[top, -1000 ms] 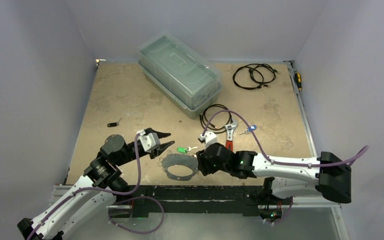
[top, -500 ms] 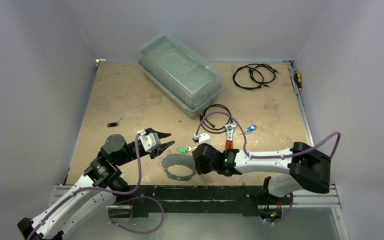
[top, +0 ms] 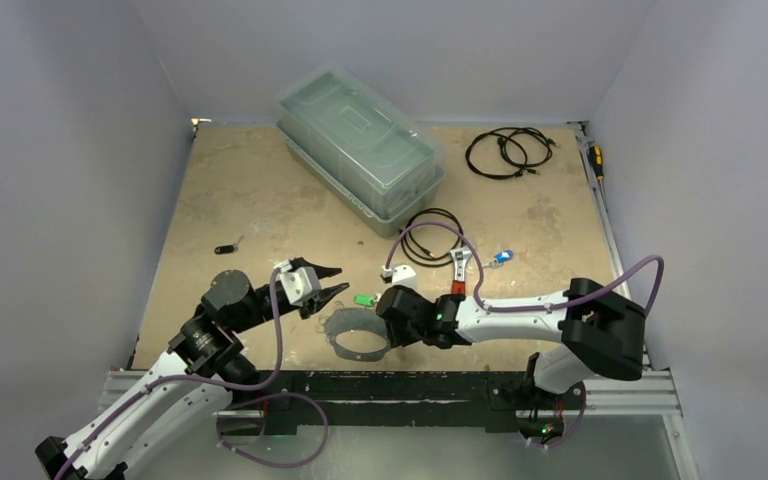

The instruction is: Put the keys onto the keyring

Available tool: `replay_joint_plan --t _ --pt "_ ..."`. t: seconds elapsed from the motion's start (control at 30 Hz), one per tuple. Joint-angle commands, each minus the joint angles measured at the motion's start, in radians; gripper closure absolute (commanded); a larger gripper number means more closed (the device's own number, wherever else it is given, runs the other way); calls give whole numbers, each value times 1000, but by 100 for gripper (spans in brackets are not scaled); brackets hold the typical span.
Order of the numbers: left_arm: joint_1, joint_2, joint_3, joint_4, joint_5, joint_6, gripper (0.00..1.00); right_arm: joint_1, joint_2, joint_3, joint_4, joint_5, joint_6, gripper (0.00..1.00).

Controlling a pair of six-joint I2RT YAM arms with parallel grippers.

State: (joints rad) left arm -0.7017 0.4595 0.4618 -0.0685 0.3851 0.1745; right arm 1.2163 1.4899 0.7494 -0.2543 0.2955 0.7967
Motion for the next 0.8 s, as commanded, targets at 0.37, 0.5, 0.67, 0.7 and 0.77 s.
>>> replay_joint_plan --t 0.37,0.5,0.67,0.7,0.77 --pt "-4 -10 -2 37 -7 -15 69 2 -72 2 -102 88 35 68" --pt "-3 -6 -2 37 -8 -15 69 2 -85 -17 -56 51 1 68" --pt "-4 -6 -3 37 -8 -15 69 2 -91 -44 -18 20 1 67" --pt "-3 -5 -4 37 -7 -15 70 2 -91 -47 -15 18 -2 68" --pt "-4 -4 -2 36 -6 -16 69 2 -88 -54 -5 10 -7 70"
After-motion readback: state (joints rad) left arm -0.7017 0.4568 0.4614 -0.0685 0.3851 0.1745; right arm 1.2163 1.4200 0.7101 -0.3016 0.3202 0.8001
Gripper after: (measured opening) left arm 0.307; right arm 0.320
